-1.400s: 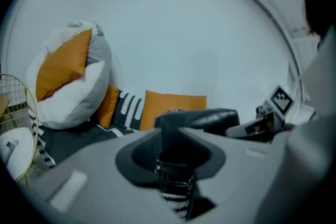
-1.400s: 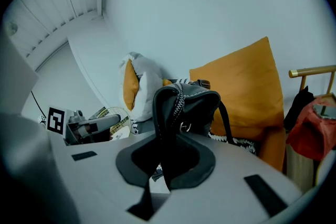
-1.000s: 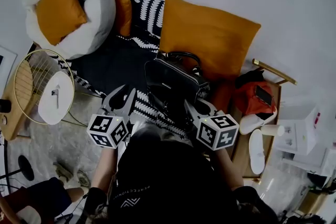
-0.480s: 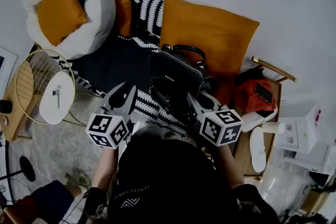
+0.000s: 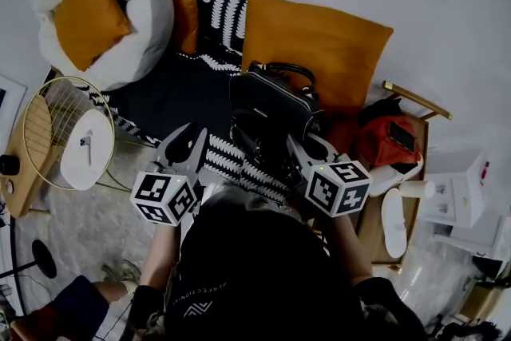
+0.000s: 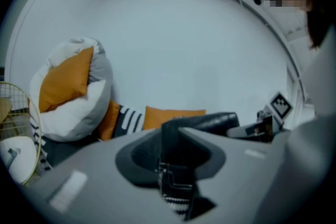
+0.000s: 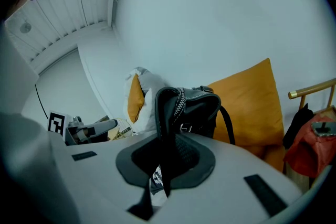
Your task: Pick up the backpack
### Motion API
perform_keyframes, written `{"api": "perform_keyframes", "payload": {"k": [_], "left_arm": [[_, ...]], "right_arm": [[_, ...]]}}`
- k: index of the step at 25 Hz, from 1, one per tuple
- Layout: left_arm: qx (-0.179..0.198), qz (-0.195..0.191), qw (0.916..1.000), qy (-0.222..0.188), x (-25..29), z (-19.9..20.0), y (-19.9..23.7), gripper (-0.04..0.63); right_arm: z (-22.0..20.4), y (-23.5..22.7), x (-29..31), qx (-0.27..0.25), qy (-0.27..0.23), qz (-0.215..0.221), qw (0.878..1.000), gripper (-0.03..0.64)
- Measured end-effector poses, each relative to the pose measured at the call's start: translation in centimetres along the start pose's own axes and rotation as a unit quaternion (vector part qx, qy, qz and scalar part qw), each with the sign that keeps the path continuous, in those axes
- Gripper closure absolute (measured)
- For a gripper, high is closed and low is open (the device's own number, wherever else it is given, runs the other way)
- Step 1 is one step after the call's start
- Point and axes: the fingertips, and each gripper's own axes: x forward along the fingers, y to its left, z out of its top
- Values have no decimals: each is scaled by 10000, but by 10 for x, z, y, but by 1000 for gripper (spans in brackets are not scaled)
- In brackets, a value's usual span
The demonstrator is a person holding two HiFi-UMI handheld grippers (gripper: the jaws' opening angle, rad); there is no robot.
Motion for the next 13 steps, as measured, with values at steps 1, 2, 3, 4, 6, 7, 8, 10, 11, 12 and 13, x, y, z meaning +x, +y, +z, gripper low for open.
{"api": "perform_keyframes", "payload": {"k": [1,2,3,4,6,7,8,10,11,12,13], "left_arm": [[-8,2,10000,9,0,-1,1,491],[-13,4,10000,18,0,-1,1,491],[-16,5,10000,26,0,-2,1,491],[-18,6,10000,32,0,-2,1,491],[-19,4,10000,44,0,-3,1,492],[-18,1,10000,52,0,-3,2,491],[-13,-3,10000,61,1,-4,2,491],[2,-11,10000,80,1,-5,2,491],[9,-14,10000,89,1,-5,2,491],[16,-16,10000,96,2,-6,2,491],[22,-18,9999,103,2,-6,2,491]], "right_arm": [[0,0,0,12,2,-9,10000,598],[0,-1,0,23,5,-16,10000,598],[0,-1,0,32,10,-24,10000,598],[-1,-2,0,37,16,-31,10000,598],[-2,-2,0,43,32,-40,10000,598],[-3,-2,0,49,40,-41,10000,598],[-3,-2,1,57,44,-38,10000,598],[-4,-1,1,75,40,-26,10000,598],[-4,-1,1,79,35,-18,10000,598],[-4,-1,1,83,29,-9,10000,598],[-4,0,1,87,24,1,10000,598]]}}
